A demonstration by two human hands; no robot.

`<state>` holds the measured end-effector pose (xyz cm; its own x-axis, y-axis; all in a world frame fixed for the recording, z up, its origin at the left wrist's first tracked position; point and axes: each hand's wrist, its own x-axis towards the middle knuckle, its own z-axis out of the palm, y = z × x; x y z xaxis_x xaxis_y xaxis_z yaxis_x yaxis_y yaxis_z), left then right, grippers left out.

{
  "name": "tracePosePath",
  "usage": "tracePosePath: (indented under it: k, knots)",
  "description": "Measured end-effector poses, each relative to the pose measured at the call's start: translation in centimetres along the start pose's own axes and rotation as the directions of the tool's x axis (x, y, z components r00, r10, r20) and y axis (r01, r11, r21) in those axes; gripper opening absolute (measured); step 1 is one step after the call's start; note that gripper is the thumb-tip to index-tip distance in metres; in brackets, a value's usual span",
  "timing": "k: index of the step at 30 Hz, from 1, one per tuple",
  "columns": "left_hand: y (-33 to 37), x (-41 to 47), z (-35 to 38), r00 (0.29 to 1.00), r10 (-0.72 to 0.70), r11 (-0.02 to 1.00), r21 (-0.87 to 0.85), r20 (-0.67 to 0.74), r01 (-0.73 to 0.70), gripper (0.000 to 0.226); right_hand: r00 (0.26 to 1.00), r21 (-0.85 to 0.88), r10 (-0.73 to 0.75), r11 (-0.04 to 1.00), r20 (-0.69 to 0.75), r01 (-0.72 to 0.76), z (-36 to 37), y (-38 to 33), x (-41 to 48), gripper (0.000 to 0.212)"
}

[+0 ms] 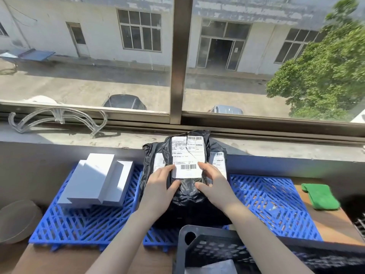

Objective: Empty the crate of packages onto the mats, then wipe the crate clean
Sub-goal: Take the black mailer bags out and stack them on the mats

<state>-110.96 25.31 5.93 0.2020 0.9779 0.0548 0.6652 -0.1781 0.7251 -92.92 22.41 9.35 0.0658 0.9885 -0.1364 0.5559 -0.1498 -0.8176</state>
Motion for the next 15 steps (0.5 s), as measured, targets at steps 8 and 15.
tracePosePath:
  k: [8,15]
  knots:
    - [1.6,-1.7,-1.9,0.992,0.034,0.999,0.026,-0.118,-0.031,0.046,0.977,0.072,0.023,0.997,-0.21,-0.008,-2.0,-1.3,-2.0,0.042]
    - [6.8,-5.8,-3.6,0.975,0.066,0.993,-0.081,-0.21,-0.085,0.032,0.959,0.153,-0.055,0.983,-0.279,0.101,-4.6,-1.9,-6.4,0.024]
